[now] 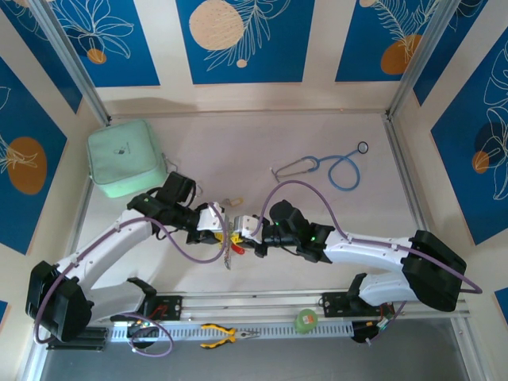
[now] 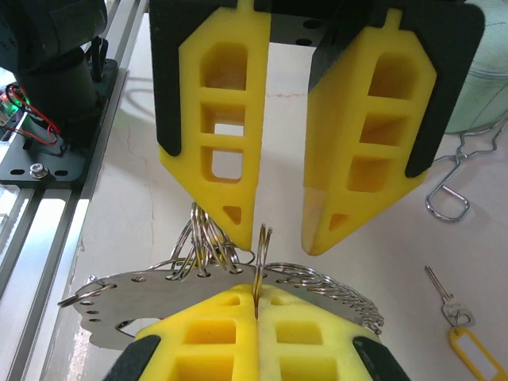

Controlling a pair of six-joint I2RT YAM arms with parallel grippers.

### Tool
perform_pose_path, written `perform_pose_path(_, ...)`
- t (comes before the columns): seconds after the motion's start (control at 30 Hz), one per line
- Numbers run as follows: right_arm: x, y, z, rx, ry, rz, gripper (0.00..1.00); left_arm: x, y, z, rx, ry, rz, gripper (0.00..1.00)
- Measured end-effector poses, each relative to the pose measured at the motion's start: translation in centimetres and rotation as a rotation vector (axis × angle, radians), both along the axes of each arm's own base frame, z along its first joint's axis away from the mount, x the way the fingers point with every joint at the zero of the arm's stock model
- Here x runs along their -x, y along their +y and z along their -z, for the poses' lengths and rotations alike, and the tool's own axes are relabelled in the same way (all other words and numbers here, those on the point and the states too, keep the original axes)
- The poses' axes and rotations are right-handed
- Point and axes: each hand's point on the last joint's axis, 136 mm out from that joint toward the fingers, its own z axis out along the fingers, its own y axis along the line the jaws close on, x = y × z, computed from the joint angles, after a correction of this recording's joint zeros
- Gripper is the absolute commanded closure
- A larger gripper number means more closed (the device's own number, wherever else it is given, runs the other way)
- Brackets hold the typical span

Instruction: Put the keys on the keyring

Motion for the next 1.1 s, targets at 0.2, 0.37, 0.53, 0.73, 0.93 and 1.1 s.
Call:
perform_pose_path(0.2,-0.1,0.1,0.0,-0.002,-0.003,0.003,1.00,0.1,-0.2,-0.2,0.015,0.005,0.006,0.93)
perform_pose_path(0.37,-0.3,0.0,0.1,0.001,0.000,0.018,0.80,0.2,-0.1,-0.2,0.016,0.007,0.003,1.00)
perform_pose_path(0.53,-0.7,-0.3,0.3,0.016,-0.006,0.042,0.73,0.3,-0.2,-0.4,0.034,-0.024,-0.012,1.00)
perform_pose_path(0.73,-1.0,-0.6,0.1,0.027,-0.025,0.062,0.76,0.5,-0.5,-0.6,0.054,-0.083,-0.033,1.00)
perform_pose_path(0.93,-1.1,-0.5,-0.2,0.025,-0.033,0.059,0.87,0.0,-0.6,-0.6,0.060,-0.092,-0.059,1.00)
perform_pose_path(1.1,-1.0,-0.5,-0.2,0.025,-0.029,0.058,1.00,-0.1,-0.6,-0.6,0.061,-0.088,-0.074,1.00)
